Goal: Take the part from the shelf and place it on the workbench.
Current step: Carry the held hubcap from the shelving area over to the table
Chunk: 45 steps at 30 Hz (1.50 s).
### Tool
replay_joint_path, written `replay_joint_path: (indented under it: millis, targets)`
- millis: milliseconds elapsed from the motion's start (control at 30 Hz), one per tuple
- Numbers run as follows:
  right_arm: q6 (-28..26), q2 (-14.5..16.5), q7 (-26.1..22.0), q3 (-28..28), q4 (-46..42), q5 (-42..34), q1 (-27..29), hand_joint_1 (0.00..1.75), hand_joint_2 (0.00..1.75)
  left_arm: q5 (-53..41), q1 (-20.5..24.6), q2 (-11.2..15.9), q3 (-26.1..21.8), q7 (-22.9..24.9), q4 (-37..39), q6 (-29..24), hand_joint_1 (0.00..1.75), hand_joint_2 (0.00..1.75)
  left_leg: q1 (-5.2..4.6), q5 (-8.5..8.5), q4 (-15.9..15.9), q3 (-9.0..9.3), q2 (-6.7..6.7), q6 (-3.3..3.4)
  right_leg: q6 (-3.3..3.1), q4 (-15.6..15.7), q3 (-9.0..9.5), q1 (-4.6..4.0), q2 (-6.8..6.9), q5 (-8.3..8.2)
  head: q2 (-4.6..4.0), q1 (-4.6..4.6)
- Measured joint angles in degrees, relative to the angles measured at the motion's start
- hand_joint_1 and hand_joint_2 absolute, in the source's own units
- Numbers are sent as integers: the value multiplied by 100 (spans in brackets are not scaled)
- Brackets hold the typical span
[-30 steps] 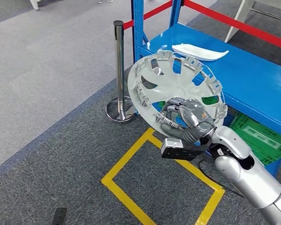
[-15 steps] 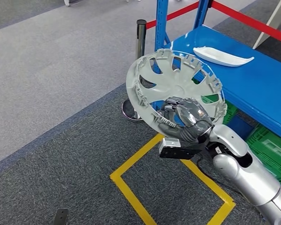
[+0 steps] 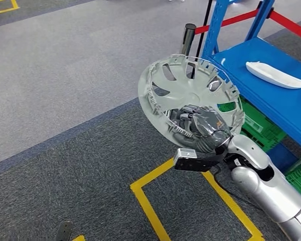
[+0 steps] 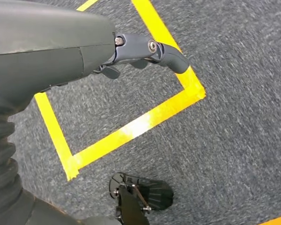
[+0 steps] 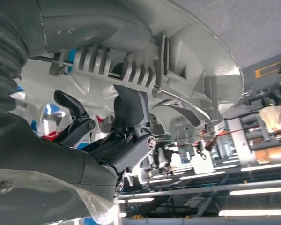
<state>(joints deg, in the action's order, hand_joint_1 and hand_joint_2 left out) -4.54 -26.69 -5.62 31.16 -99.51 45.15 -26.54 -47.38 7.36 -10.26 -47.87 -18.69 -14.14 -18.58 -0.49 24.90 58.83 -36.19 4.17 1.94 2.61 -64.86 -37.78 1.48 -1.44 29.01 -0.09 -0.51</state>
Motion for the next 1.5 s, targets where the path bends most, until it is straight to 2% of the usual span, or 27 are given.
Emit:
replay_joint_path:
  millis: [67, 100, 167, 233, 300, 367, 400, 433, 533, 600, 667, 700, 767, 800, 867, 900, 933, 967, 1033, 1100, 1167, 1200, 1267, 1333, 1400, 1433, 1500]
  targets:
    - [5, -31, -3, -19, -2, -21, 8, 175, 175, -3, 1, -1, 1, 0, 0, -2, 0, 175, 3, 7, 48, -47, 110, -50, -6, 466, 232, 21, -158, -128, 1, 6]
    - [11, -41, -4, -26, -3, -29, 12, 175, 175, -5, -5, -1, 1, 0, 0, -3, 0, 175, 7, -1, 58, -71, 157, -76, -16, 505, 267, 17, -179, -99, 1, 7]
    - [31, -51, -6, -34, -5, -47, 15, 175, 175, -7, -25, 3, 1, 0, 0, -4, 0, 175, 23, -5, 68, -95, 199, -131, -60, 531, 298, 10, -93, -109, 0, 7]
    - [48, -56, -7, -35, -6, -67, 16, 175, 175, -7, -25, 9, 2, -3, 0, 2, 0, 175, 15, 134, 281, -182, 3, -195, -127, 558, 343, 14, 19, -112, 0, 34]
    - [57, -64, -8, -35, -7, -72, 27, 175, 175, -8, -7, 10, 4, -8, 0, 11, 0, 175, 26, 449, 911, -466, -259, -252, -181, 569, 378, 0, 146, -95, 0, 58]
    - [62, -76, -11, -34, -7, -72, 37, 175, 175, -12, -6, 9, 5, -9, 2, 15, 0, 175, 60, 668, 1540, -766, -338, -279, -205, 567, 395, -15, 266, -76, 0, 57]
    - [64, -80, -13, -34, -7, -73, 40, 175, 175, -15, -11, 9, 6, -11, 3, 17, 0, 175, 71, 645, 1623, -808, -348, -283, -207, 567, 403, -18, 321, -66, 0, 56]
    - [69, -85, -13, -34, -7, -75, 43, 175, 175, -22, -15, 9, 8, -17, 4, 21, 0, 175, 79, 523, 1491, -743, -362, -279, -205, 567, 417, -19, 372, -55, 0, 57]
    - [82, -110, -13, -34, -9, -83, 62, 175, 175, -54, -8, 11, 24, -62, 4, 39, 0, 175, 37, 58, 451, -217, -579, -218, -162, 565, 480, -33, 518, -1, 0, 58]
    - [84, -143, -13, -36, -11, -88, 84, 175, 175, -69, 3, 10, 38, -89, 5, 51, 0, 175, -21, 21, 112, -62, -694, -164, -108, 577, 500, -55, 619, 24, 0, 54]
    - [85, -169, -12, -37, -14, -90, 97, 175, 175, -76, -9, 16, 43, -99, 7, 59, 0, 175, -31, 22, 58, -54, -610, -104, -48, 605, 523, -54, 706, 47, 0, 51]
    - [86, -178, -13, -38, -18, -92, 100, 175, 175, -79, -21, 20, 44, -102, 7, 59, 0, 175, -24, 11, 25, -38, -555, -72, -23, 588, 520, -39, 652, 86, 0, 50]
    - [92, -205, -12, -41, -28, -107, 108, 175, 175, -81, -15, 24, 46, -104, 7, 64, 0, 175, 4, -12, -25, 0, -458, -6, -1, 262, 361, -15, 394, 296, 0, 34]
    - [98, -226, -10, -43, -32, -116, 118, 175, 175, -83, -6, 18, 48, -107, 7, 70, 0, 175, 3, -13, -31, 2, -405, 14, -1, -75, 186, -15, 257, 451, 0, 24]
    - [120, -262, -8, -43, -36, -134, 149, 175, 175, -86, 2, 7, 51, -109, 7, 82, 0, 175, -3, -9, -28, 4, -284, 40, 3, -805, -229, -25, 160, 686, 0, 10]
    - [132, -274, -8, -43, -36, -141, 163, 175, 175, -89, -2, 2, 52, -109, 8, 85, 0, 175, -7, -7, -26, 7, -220, 44, 7, -967, -357, -27, 152, 666, 0, 10]
    - [142, -283, -8, -43, -36, -150, 173, 175, 175, -92, -5, 1, 53, -109, 8, 87, 0, 175, -8, -4, -23, 14, -153, 44, 6, -913, -381, -26, 148, 535, 0, 10]
    - [148, -293, -7, -44, -37, -157, 178, 175, 175, -95, -5, 0, 54, -109, 9, 90, 0, 175, -5, 0, -18, 23, -84, 40, 4, -652, -298, -21, 135, 319, 0, 10]
    - [157, -318, -5, -46, -40, -172, 180, 175, 175, -97, 1, -2, 60, -110, 9, 92, 0, 175, -4, 19, 14, 20, 51, 10, 3, 106, 29, 7, -25, -69, 0, 11]
    - [170, -340, -4, -49, -46, -180, 185, 175, 175, -98, -1, -2, 69, -111, 9, 95, 0, 175, 1, 21, 50, -25, 163, -44, 0, 500, 233, 21, -170, -162, 1, 11]
    - [182, -347, -5, -52, -58, -182, 185, 175, 175, -99, -22, 1, 77, -111, 10, 96, 0, 175, 19, 5, 55, -58, 260, -101, -26, 533, 270, 12, -127, -139, 1, 13]
    - [186, -348, -6, -53, -64, -183, 183, 175, 175, -99, -33, 4, 79, -111, 10, 96, 0, 175, 21, 22, 74, -66, 238, -130, -49, 549, 289, 10, -75, -142, 0, 13]
    - [189, -353, -7, -58, -72, -187, 184, 175, 175, -99, -32, 6, 84, -111, 11, 95, 0, 175, 13, 201, 352, -183, 11, -190, -116, 582, 338, 12, 47, -143, 0, 38]
    - [190, -363, -2, -67, -73, -190, 196, 175, 175, -101, -17, 4, 91, -111, 11, 95, 0, 175, 26, 527, 1026, -492, -262, -238, -165, 585, 364, -13, 177, -126, 0, 58]
    - [190, -370, 4, -78, -74, -190, 218, 175, 175, -102, -19, 3, 96, -110, 13, 96, 0, 175, 49, 713, 1598, -766, -339, -257, -181, 584, 375, -31, 298, -111, 0, 58]
    - [189, -375, 7, -87, -80, -192, 235, 175, 175, -104, -24, 3, 98, -109, 13, 96, 0, 175, 54, 657, 1615, -772, -352, -254, -182, 583, 385, -35, 358, -102, 0, 58]
    - [186, -393, 19, -110, -103, -202, 268, 175, 175, -111, -30, 3, 106, -109, 13, 96, 0, 175, 46, 296, 1006, -457, -425, -219, -173, 583, 424, -40, 467, -76, 0, 60]
